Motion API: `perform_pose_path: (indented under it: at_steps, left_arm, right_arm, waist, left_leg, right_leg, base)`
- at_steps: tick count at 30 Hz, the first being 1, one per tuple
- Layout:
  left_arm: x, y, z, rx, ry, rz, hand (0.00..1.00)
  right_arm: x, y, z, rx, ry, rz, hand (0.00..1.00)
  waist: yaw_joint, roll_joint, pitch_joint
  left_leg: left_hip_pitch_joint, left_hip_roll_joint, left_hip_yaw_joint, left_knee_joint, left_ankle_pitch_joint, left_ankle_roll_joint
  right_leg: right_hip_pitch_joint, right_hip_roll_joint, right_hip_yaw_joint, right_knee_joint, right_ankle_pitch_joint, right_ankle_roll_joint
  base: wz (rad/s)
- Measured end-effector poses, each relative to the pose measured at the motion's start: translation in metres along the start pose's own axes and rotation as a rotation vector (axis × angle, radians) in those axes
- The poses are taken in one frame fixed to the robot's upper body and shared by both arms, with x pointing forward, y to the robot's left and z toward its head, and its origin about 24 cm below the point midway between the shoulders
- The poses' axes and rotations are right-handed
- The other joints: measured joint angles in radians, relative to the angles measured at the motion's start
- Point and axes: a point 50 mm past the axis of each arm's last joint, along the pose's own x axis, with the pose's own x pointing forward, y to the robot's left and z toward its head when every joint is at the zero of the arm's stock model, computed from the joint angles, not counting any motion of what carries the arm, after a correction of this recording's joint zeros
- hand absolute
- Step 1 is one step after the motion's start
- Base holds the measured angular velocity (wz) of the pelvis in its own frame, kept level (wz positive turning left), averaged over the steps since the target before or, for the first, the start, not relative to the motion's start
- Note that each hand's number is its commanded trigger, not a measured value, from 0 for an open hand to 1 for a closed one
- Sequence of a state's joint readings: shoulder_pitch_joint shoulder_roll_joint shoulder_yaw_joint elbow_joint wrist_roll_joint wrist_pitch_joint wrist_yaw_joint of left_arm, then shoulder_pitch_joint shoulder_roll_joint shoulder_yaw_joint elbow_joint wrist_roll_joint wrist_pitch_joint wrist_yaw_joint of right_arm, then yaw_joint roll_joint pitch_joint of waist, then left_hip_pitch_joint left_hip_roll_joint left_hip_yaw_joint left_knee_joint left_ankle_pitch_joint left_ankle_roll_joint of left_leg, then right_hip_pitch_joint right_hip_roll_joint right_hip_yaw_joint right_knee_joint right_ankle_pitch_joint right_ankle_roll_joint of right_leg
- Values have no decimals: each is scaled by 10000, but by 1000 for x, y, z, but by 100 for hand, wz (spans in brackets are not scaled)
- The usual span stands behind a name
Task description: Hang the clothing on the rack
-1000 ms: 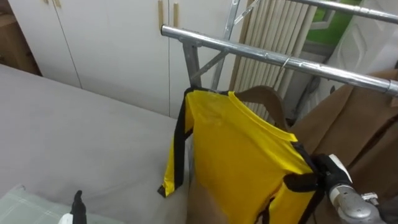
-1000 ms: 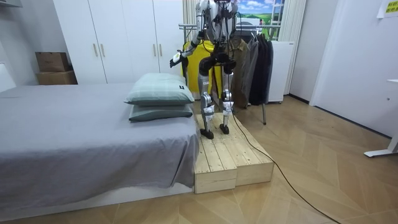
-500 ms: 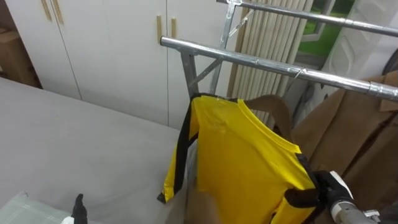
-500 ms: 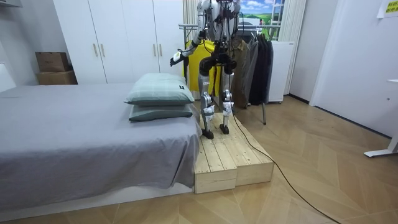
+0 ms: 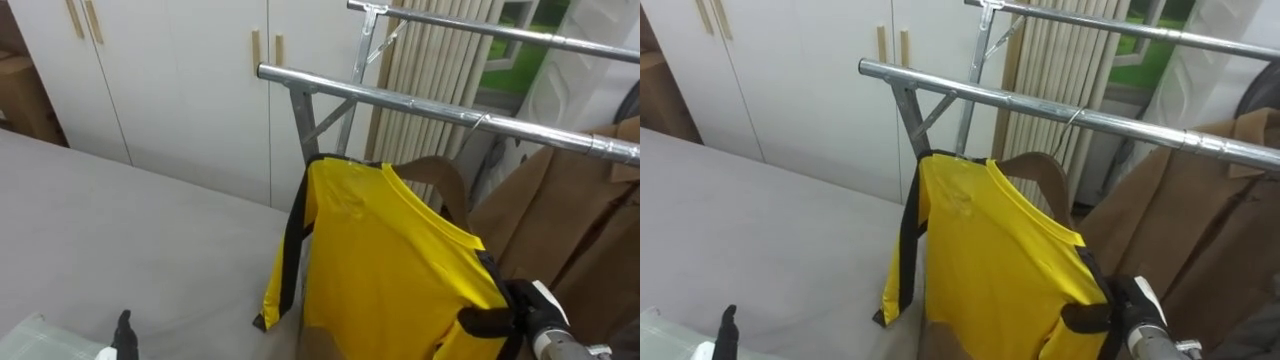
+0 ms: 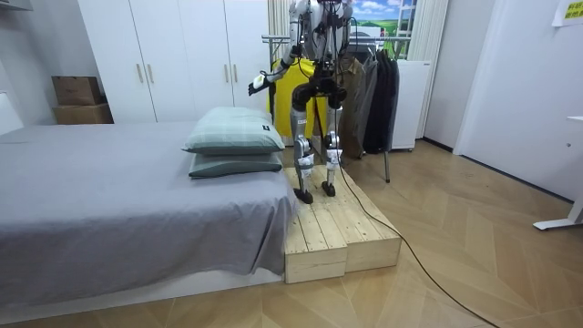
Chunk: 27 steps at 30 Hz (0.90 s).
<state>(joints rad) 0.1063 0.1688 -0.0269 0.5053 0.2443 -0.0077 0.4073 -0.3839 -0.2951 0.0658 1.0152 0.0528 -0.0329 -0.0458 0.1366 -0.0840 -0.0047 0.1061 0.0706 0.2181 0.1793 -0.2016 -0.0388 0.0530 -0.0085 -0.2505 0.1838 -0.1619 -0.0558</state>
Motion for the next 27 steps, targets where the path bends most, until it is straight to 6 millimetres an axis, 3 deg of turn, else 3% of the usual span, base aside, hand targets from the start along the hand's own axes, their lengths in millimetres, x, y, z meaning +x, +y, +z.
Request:
perform_pose_path:
  at_steps: [1, 2, 3, 4, 6, 27]
  left_arm:
    - [0, 0, 0, 0, -1, 0, 0]
    - [0, 0, 0, 0, -3, 9, 0]
    - [0, 0, 0, -1, -5, 25, 0]
    - [0, 0, 0, -2, -7, 29, 0]
    - [0, 0, 0, -2, -5, 31, 0]
    - [-1, -4, 2, -17, -268, -226, 0]
  right_arm:
    - [0, 0, 0, 10, -5, -11, 100]
    - [0, 0, 0, 56, -8, -41, 88]
    - [0, 0, 0, 83, -15, -69, 59]
    - [0, 0, 1, 89, -30, -79, 0]
    - [0, -1, 1, 172, -115, -108, 0]
    - [-3, -3, -13, 261, 340, -498, 0]
  waist:
    - [-2, -8, 6]
    - [-4, -23, 24]
    - [-4, -36, 63]
    - [-4, -43, 90]
    - [-1, -90, 145]
    - [-41, -102, 151]
  left_leg:
    - [0, -1, 0, -2, 0, 0]
    - [0, -3, 1, -4, 0, 0]
    - [-1, -5, 1, -5, 0, 0]
    - [-3, -6, 2, -4, 0, 0]
    - [-35, -11, 1, -4, 0, 0]
    - [-31, 52, 13, -133, -1, -1]
  right_leg:
    - [-1, -1, 0, -2, 0, 0]
    - [-1, -1, 1, -7, 0, 0]
    - [1, -2, 3, -15, -1, 0]
    - [0, -3, 4, -17, -1, 0]
    - [-29, -6, 14, -22, -1, 0]
    - [-11, 86, 30, -116, 12, -16]
  base:
    - [0]
    - [0]
    - [0]
    - [0]
    - [0]
    - [0]
